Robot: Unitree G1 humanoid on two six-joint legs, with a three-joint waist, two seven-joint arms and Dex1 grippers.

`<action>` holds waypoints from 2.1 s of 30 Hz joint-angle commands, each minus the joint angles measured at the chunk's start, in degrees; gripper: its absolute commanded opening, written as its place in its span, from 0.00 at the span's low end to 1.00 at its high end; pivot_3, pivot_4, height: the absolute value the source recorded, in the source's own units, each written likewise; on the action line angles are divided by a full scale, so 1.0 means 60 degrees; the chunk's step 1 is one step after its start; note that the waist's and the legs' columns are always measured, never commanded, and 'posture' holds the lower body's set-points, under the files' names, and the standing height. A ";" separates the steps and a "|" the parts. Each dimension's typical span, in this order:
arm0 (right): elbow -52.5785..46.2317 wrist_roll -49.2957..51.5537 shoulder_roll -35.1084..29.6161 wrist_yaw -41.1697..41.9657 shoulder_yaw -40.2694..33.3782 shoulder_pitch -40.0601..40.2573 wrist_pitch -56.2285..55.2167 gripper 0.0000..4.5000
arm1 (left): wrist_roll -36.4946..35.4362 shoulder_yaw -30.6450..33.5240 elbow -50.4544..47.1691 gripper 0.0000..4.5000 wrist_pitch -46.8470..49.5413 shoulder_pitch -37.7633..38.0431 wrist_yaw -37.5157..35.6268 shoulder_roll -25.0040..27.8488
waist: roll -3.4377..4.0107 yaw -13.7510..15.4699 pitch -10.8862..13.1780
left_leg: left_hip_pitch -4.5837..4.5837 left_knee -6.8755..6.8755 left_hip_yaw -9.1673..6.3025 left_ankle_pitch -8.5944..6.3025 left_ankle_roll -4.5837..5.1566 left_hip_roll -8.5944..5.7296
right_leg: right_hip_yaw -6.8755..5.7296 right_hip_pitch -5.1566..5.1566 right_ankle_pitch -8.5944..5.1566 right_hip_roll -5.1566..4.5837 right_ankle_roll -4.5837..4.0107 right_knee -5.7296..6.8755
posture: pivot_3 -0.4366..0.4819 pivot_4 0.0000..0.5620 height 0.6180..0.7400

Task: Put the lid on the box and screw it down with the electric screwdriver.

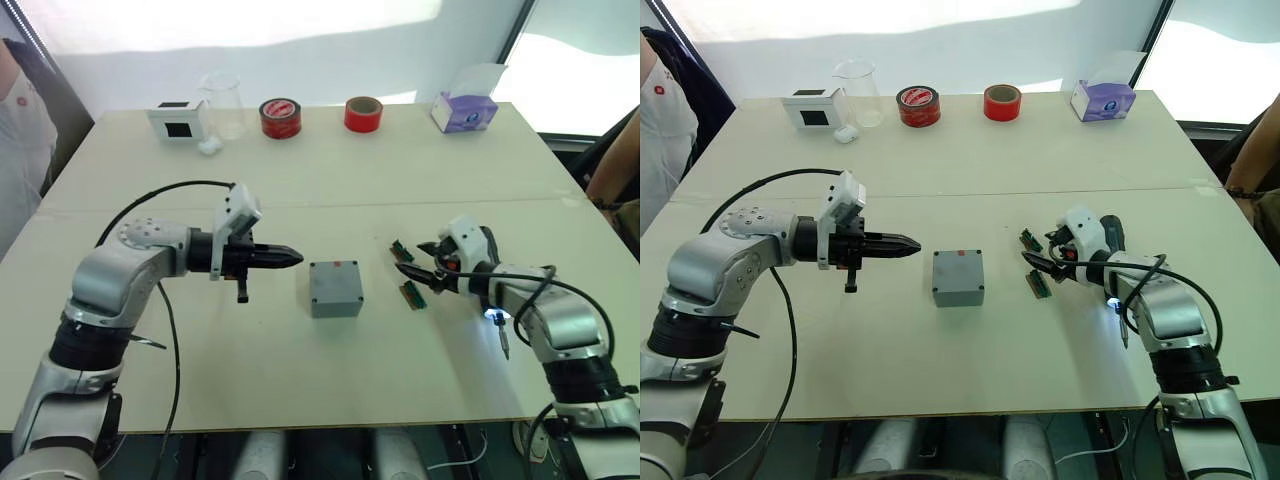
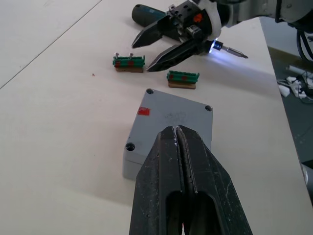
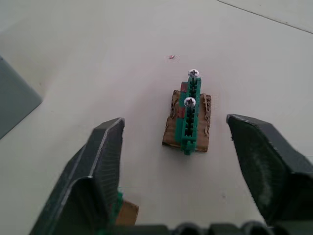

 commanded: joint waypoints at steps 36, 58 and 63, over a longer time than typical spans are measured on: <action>-0.0109 -0.0018 0.0231 -0.0256 -0.0720 -0.0509 0.0023 0.00 | -0.0100 -0.0229 -0.0126 0.00 -0.0482 0.0125 0.0603 0.0042 | 0.0000 0.0010 0.0000 | 0.0000 0.0000 0.0000 0.0008 -0.0014 -0.0001 | 0.0000 0.0000 0.0000 0.0000 0.0000 -0.0001 | 0.48 0.27 1.00; -0.4220 0.1167 0.0591 -0.0065 0.0368 0.0325 0.1462 0.00 | -0.0050 -0.0287 -0.0214 0.00 -0.0642 0.0599 0.0454 0.0098 | 0.0000 0.0052 -0.0001 | 0.0000 0.0000 -0.0003 -0.0002 0.0004 -0.0002 | 0.0000 0.0001 0.0000 -0.0001 0.0000 0.0000 | 0.48 0.27 1.00; -0.4123 0.1114 0.0686 -0.0141 0.0527 0.0322 0.1432 0.00 | 0.0031 -0.0337 -0.0260 0.00 -0.0629 0.0656 0.0514 0.0101 | 0.0000 0.0044 -0.0001 | 0.0000 0.0000 -0.0003 -0.0002 0.0004 -0.0001 | 0.0000 -0.0002 0.0000 0.0000 0.0000 0.0001 | 0.48 0.27 1.00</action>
